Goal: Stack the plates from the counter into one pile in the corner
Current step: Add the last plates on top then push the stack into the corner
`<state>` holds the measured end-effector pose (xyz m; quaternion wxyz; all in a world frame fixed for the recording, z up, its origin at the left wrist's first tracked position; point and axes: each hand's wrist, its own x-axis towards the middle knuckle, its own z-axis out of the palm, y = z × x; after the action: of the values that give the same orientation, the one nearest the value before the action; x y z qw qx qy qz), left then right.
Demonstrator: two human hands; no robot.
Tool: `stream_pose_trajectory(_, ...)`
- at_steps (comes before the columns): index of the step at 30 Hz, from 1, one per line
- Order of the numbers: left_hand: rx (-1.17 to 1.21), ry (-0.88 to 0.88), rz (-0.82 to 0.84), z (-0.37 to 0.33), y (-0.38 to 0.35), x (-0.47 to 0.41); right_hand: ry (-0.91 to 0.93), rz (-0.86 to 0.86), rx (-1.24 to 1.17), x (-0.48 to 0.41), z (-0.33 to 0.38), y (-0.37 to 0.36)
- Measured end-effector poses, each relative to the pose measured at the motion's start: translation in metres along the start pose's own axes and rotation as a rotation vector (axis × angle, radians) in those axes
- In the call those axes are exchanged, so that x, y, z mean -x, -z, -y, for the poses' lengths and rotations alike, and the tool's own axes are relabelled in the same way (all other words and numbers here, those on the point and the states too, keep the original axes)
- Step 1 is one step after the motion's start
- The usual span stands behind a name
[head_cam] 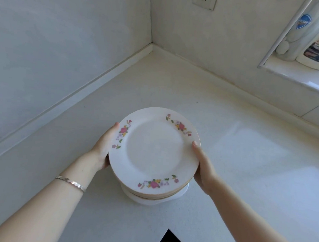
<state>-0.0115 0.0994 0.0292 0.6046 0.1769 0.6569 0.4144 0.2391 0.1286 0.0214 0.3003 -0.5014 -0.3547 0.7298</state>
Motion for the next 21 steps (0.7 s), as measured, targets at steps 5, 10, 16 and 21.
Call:
stream_pose_trajectory(5, 0.034, 0.04, 0.072, 0.009, 0.008, -0.004, -0.027, 0.004, -0.1, -0.002, -0.01, -0.001)
stream_pose_trajectory(10, 0.0, 0.05, 0.083, 0.012, 0.01, -0.004, -0.053, -0.05, -0.136, 0.001, -0.008, -0.003)
stream_pose_trajectory(16, -0.336, 0.092, 0.059, -0.044, 0.018, -0.017, -0.258, -0.282, -0.37, 0.026, -0.008, -0.03)
stream_pose_trajectory(21, -0.825, -0.058, 0.031, -0.092, -0.038, -0.04, -0.489, -0.416, -0.591, 0.028, -0.009, -0.041)
